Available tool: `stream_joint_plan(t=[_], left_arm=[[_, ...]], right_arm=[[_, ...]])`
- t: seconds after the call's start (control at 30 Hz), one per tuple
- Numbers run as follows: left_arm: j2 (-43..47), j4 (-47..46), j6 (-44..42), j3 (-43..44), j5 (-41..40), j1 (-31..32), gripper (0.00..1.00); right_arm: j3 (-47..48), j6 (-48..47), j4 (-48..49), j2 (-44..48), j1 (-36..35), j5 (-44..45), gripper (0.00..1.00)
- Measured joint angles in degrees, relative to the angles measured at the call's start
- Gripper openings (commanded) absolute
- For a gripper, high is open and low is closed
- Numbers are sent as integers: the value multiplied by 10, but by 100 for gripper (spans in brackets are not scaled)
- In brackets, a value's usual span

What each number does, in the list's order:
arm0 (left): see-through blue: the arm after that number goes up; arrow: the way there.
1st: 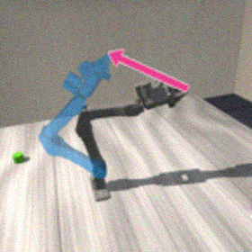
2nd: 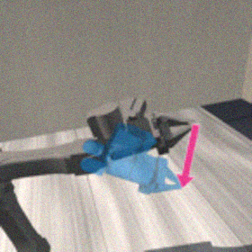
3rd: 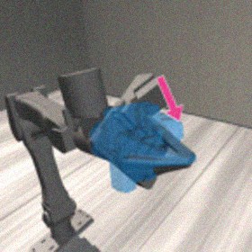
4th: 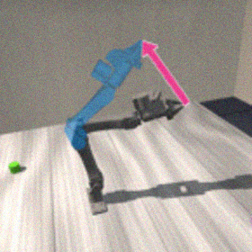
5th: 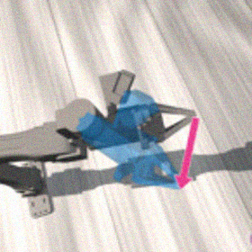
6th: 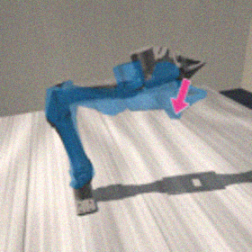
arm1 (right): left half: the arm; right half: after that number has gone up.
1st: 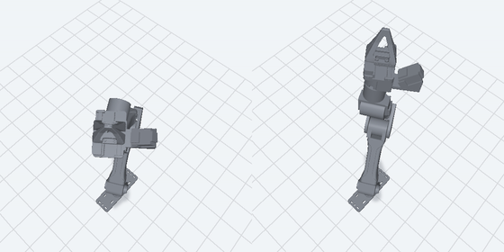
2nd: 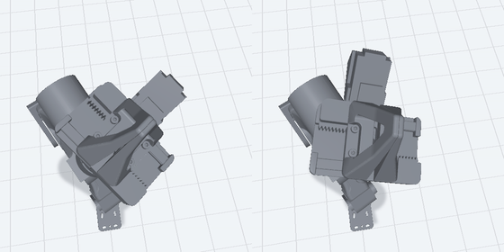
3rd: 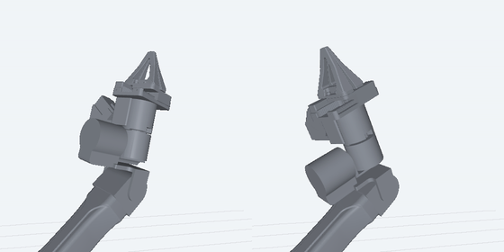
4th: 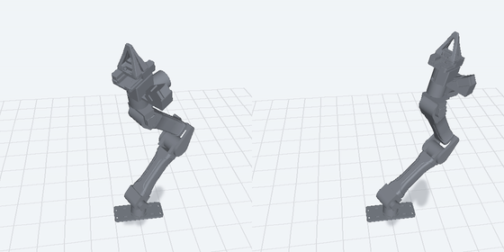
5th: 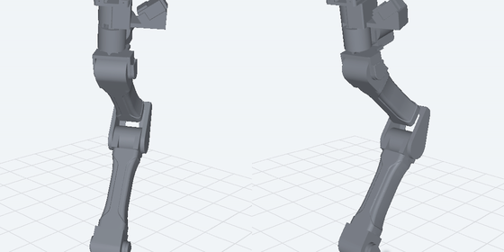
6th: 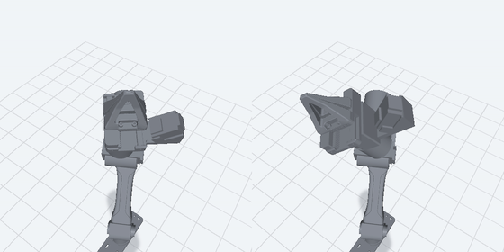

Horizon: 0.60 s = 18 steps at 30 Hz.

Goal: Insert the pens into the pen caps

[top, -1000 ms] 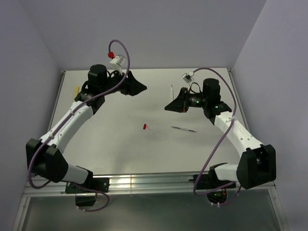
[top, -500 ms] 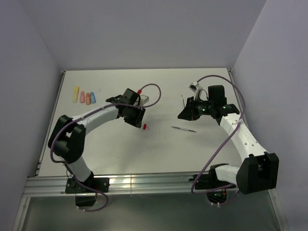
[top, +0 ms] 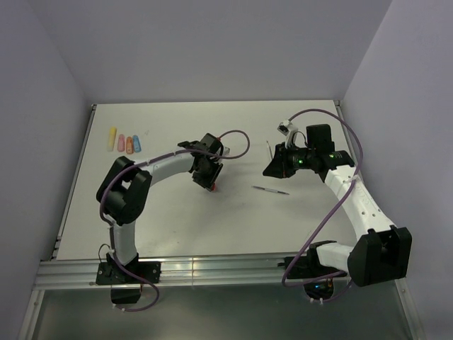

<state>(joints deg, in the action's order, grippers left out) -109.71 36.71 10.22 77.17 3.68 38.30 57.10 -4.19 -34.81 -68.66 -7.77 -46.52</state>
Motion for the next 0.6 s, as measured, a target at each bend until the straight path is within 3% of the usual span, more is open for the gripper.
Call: stream_joint_plan(t=[0.2,0.6], left_arm=[[-23,6,0,10,-4,18,37],[-56,24,3,50,-33,28,32]], right_arm=[[0,-5,-6,-1,0,0,0],[0,-16,-9,-1,3,0,0]])
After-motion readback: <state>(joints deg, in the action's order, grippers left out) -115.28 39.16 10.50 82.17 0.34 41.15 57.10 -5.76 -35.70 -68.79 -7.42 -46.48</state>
